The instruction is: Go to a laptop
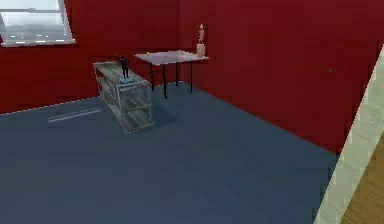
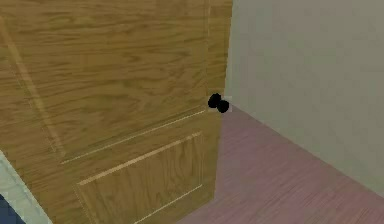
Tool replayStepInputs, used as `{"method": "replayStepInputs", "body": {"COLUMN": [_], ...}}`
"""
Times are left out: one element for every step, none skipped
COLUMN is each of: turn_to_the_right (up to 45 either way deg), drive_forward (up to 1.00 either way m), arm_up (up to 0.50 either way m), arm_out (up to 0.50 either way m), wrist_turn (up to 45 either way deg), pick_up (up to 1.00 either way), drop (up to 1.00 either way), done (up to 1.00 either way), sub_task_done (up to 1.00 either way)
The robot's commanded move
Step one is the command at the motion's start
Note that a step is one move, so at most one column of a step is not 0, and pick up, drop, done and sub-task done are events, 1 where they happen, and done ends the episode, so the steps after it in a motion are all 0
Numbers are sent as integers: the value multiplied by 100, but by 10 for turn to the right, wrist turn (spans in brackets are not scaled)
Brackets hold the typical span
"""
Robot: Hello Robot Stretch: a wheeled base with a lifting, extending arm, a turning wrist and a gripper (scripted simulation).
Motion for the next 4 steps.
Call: {"method": "replayStepInputs", "body": {"turn_to_the_right": [120,0,-450,-300], "drive_forward": [0,45,0,0], "arm_up": [0,0,0,0], "arm_out": [0,0,0,0], "wrist_turn": [0,0,0,0], "pick_up": [0,0,0,0], "drop": [0,0,0,0], "done": [0,0,0,0], "sub_task_done": [0,0,0,0]}}
